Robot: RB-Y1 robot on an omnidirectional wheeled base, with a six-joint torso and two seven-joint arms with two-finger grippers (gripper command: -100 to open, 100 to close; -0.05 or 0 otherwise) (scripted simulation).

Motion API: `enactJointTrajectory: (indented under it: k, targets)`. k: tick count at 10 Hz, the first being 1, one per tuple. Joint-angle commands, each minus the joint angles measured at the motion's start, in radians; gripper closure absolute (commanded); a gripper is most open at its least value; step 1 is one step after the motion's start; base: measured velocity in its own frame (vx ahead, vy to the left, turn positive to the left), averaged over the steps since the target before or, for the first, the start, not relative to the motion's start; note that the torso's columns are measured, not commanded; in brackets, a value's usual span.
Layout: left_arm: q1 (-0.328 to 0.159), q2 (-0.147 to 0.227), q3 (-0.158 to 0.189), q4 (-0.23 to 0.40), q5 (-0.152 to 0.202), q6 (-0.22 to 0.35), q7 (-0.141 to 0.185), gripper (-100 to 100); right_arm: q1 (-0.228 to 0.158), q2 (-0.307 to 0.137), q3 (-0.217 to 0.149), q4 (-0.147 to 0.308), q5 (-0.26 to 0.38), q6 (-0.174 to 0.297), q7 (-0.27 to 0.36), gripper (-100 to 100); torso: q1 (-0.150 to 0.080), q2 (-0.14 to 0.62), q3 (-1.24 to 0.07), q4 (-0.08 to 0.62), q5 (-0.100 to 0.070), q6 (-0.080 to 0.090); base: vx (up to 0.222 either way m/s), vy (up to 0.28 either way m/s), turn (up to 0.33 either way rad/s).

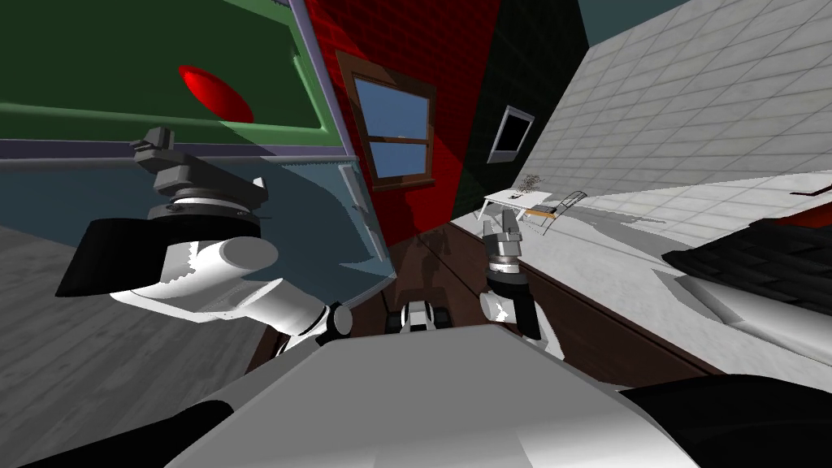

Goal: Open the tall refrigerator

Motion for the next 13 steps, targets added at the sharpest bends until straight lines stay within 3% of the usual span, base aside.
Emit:
enactJointTrajectory:
  k: [1, 7, 10, 11, 13]
  targets:
    - [-0.066, -0.008, 0.023, -0.008, 0.011, 0.074, 0.004, -100, 0.0, 0.0, 0.0, 0.0, 0.0, 0.0, 0.0, 0, -0.001, 0.0, 0.0, 0.0, 0.0, 0.0, 0.067, -0.171, 0.01]
    - [-0.174, -0.056, 0.053, -0.072, 0.029, 0.191, 0.013, -100, 0.0, 0.0, 0.0, 0.0, 0.0, 0.0, 0.0, 0, 0.003, 0.002, 0.001, 0.0, 0.001, 0.0, 0.061, -0.111, -0.001]
    - [-0.21, -0.123, 0.063, -0.148, 0.034, 0.229, 0.016, -100, 0.0, 0.0, 0.0, 0.0, 0.0, 0.0, 0.0, 0, 0.001, 0.001, 0.001, 0.0, 0.0, 0.0, 0.043, -0.074, -0.001]
    - [-0.203, -0.109, 0.062, -0.131, 0.035, 0.22, 0.015, -100, 0.0, 0.0, 0.0, 0.0, 0.0, 0.0, 0.0, 0, 0.002, 0.001, 0.001, 0.0, 0.001, 0.0, 0.014, -0.023, 0.001]
    - [-0.254, -0.081, 0.058, -0.107, 0.016, 0.251, 0.023, -100, 0.0, 0.0, 0.0, 0.0, 0.0, 0.0, 0.0, 0, 0.004, 0.001, 0.001, 0.0, 0.001, 0.0, 0.028, 0.002, 0.024]
